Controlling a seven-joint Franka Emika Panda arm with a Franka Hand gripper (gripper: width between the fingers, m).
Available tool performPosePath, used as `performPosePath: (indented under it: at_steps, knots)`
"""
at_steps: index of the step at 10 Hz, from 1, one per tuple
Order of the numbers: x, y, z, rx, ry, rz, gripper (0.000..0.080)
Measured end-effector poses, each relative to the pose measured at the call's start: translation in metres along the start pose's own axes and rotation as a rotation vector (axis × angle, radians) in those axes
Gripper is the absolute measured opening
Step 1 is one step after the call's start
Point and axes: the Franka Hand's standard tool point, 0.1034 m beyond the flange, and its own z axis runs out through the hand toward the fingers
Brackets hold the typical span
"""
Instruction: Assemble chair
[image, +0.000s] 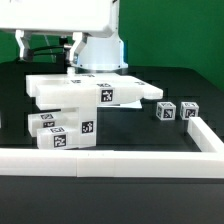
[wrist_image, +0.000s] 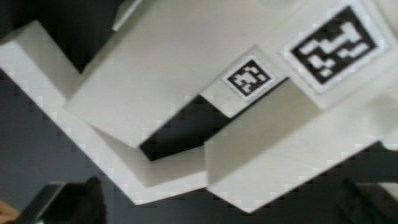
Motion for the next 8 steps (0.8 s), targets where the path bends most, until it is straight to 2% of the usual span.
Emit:
performPosePath:
  at_steps: [2, 4, 5, 8]
  knots:
    - [0.003, -0.023, -0.007, 0.026, -0.003, -0.013, 0.0649]
    - [-0.003, -0.047, -0.01, 0.049, 0.008, -0.04, 0.0649]
    - [-0.008, -0.054, -0.009, 0.052, 0.003, -0.024, 0.0649]
    - [-0.008, -0.05, -0.007, 0.053, -0.04, -0.019, 0.0649]
